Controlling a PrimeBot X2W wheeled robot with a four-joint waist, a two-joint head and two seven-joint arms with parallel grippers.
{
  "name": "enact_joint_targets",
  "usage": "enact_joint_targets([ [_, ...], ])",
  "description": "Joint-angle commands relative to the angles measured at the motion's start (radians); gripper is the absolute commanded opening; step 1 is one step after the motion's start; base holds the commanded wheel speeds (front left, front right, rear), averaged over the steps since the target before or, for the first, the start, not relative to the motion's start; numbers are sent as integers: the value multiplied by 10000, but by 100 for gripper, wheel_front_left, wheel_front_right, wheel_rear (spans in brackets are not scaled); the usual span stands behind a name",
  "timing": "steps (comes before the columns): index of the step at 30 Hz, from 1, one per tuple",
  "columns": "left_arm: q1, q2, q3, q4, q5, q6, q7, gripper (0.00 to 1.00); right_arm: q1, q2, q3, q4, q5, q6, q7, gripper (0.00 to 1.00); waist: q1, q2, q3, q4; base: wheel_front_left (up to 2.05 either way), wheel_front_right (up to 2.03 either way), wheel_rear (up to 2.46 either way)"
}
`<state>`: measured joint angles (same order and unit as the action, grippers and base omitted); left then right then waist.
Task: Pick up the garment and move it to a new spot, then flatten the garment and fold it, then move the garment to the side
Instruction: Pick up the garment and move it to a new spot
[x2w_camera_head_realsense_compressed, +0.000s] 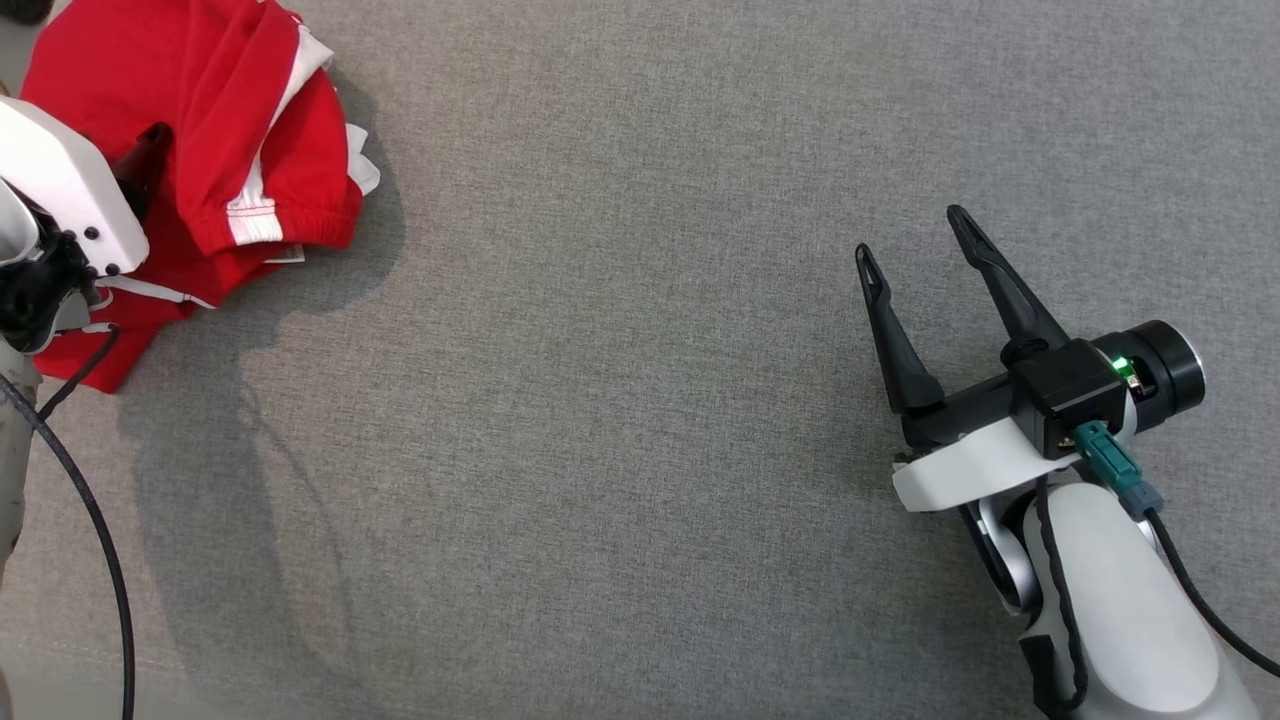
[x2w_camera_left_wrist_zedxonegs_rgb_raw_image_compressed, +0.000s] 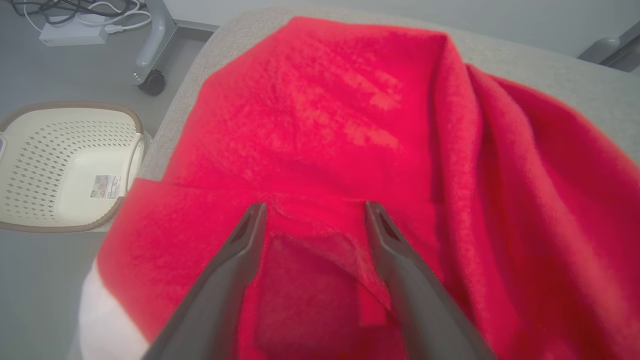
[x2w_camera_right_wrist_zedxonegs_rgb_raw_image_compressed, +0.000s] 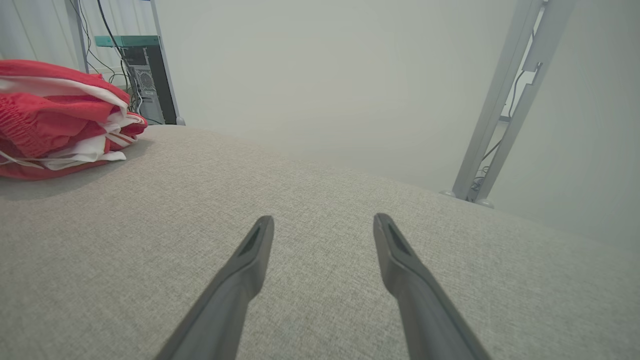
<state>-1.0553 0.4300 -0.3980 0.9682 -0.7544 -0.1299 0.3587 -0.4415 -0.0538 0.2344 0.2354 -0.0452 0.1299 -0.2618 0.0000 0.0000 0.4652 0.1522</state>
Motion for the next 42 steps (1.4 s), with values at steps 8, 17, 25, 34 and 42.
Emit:
enact_joint_targets([
  [8, -224, 170, -618, 293, -517, -8, 193, 0, -154, -12, 59, 57, 37, 16, -52, 100, 0, 0, -1, -34, 0, 0, 0],
  [17, -361, 264, -975, 503, -910, -8, -520, 0, -17, -2, 77, 154, 85, 16, -52, 100, 0, 0, -246, 28, 0, 0, 0],
  [25, -430, 200, -1198, 748, -1039, -8, -1456, 0, 197, 1, 128, 259, 179, 16, -52, 100, 0, 0, -774, 127, 0, 0, 0],
  [34, -410, 127, -1338, 822, -1129, -8, -3137, 0, 448, 8, 191, 395, 289, 16, -52, 100, 0, 0, -1497, 167, 0, 0, 0],
  [42, -222, 135, -1287, 615, -1443, -8, -4891, 0, 712, 11, -7, 301, 398, 16, -52, 100, 0, 0, -2064, 121, 0, 0, 0],
])
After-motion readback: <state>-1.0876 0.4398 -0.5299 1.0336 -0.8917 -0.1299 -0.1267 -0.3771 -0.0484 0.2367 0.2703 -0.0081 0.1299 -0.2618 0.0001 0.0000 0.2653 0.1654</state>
